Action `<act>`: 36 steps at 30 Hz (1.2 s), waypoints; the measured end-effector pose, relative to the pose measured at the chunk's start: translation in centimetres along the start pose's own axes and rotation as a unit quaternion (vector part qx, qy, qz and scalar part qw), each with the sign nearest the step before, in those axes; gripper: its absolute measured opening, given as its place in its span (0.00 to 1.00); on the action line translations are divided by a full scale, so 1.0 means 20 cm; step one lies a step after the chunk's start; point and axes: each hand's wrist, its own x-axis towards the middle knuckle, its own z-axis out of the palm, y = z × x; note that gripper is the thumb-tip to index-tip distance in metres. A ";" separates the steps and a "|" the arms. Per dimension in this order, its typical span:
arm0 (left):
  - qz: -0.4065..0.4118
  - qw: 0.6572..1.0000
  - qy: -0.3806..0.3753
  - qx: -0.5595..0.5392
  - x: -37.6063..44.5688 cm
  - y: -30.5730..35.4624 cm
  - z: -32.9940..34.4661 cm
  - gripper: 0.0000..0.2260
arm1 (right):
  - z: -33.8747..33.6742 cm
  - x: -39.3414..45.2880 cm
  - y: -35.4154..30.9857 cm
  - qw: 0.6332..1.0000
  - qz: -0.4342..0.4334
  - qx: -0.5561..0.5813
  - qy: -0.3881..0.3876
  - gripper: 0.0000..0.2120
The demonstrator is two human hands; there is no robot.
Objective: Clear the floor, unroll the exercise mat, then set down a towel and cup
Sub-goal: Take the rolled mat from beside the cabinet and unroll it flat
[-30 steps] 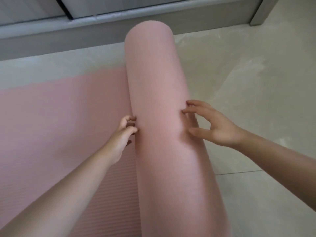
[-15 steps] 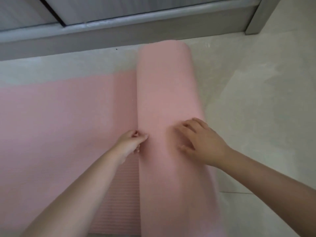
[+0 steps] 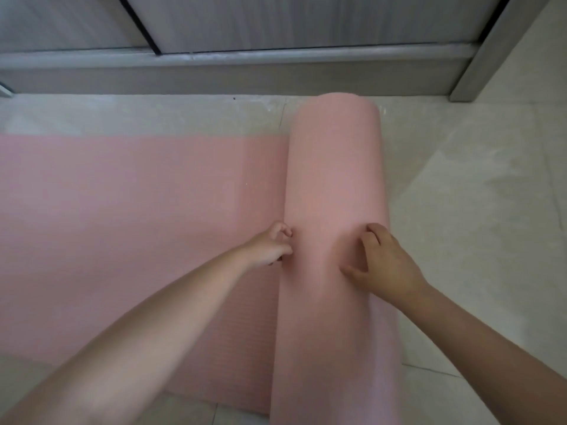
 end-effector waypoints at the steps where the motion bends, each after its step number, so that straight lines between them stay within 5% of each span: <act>1: -0.005 1.000 0.005 -0.018 0.02 0.01 0.00 0.12 | -0.01 -0.01 0.01 1.000 -0.025 0.012 0.003 0.31; 4: -0.018 0.998 -0.008 -0.058 0.08 -0.01 0.02 0.24 | -0.03 0.00 0.04 0.997 -0.071 0.002 -0.029 0.28; 9: -0.026 0.994 -0.090 -0.056 0.16 -0.05 0.04 0.35 | -0.03 0.01 0.09 0.995 0.008 -0.037 -0.097 0.37; 15: 0.016 0.992 -0.088 0.091 0.21 -0.06 0.11 0.27 | 0.07 0.06 0.04 0.994 0.067 -0.043 -0.072 0.31; 17: 0.027 0.991 -0.064 0.114 0.23 -0.06 0.14 0.27 | 0.08 0.07 0.05 0.990 0.082 -0.046 -0.103 0.36; 22: 0.072 0.991 -0.106 -0.031 0.27 -0.09 0.17 0.22 | 0.09 0.06 0.10 0.984 0.129 0.014 -0.125 0.45; 27: 0.053 0.966 -0.200 -0.152 0.23 -0.21 0.17 0.22 | 0.05 0.02 0.19 0.957 0.232 0.154 -0.080 0.40; 32: 0.084 0.956 -0.203 -0.192 0.22 -0.17 0.29 0.34 | -0.01 -0.11 0.30 0.911 0.302 0.258 -0.113 0.39; 36: 0.097 0.936 -0.214 -0.262 0.20 -0.03 0.45 0.33 | -0.04 -0.26 0.39 0.874 0.355 0.313 -0.110 0.26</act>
